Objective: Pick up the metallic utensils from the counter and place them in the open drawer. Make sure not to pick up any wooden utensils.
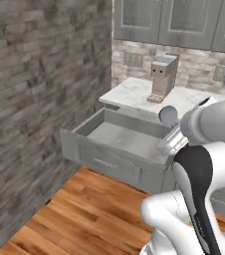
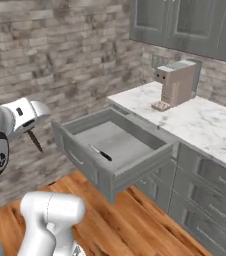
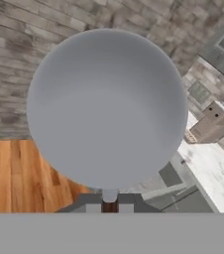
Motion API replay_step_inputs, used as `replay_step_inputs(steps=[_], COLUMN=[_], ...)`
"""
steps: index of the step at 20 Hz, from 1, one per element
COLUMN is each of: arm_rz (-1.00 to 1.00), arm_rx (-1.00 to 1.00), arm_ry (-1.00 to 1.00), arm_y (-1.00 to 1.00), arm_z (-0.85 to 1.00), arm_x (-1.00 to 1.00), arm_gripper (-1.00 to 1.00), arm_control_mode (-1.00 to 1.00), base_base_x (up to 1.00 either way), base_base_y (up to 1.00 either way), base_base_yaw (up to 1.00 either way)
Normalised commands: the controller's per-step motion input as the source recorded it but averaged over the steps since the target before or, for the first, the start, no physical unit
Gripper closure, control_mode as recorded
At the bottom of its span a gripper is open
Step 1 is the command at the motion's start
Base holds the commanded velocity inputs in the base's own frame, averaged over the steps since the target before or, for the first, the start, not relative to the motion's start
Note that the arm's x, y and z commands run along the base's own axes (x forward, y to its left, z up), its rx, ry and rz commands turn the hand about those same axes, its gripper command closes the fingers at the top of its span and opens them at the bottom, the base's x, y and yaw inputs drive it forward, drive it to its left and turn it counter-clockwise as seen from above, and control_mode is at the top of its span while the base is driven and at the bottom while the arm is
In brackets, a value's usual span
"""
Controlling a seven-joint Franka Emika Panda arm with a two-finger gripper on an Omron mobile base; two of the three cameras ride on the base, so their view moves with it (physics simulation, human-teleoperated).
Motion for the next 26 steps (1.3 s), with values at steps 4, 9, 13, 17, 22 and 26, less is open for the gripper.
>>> replay_step_inputs(steps=[4, 9, 13, 17, 22, 26], arm_rz=[0.0, 0.0, 0.0, 0.0, 0.0, 0.0], arm_rx=[0.0, 0.0, 0.0, 0.0, 0.0, 0.0], arm_ry=[0.0, 0.0, 0.0, 0.0, 0.0, 0.0], arm_y=[0.0, 0.0, 0.0, 0.0, 0.0, 0.0], arm_z=[0.0, 0.0, 0.0, 0.0, 0.0, 0.0], arm_x=[0.0, 0.0, 0.0, 0.0, 0.0, 0.0], arm_gripper=[1.0, 1.0, 1.0, 1.0, 1.0, 1.0], arm_control_mode=[1.0, 1.0, 1.0, 1.0, 1.0, 1.0], base_base_x=[0.11, 0.34, 0.34, 0.07, 0.05, 0.33], base_base_y=[-0.76, -0.59, -0.95, -0.82, -0.56, -0.39], base_base_yaw=[0.19, 0.14, 0.2, 0.37, 0.51, 0.56])
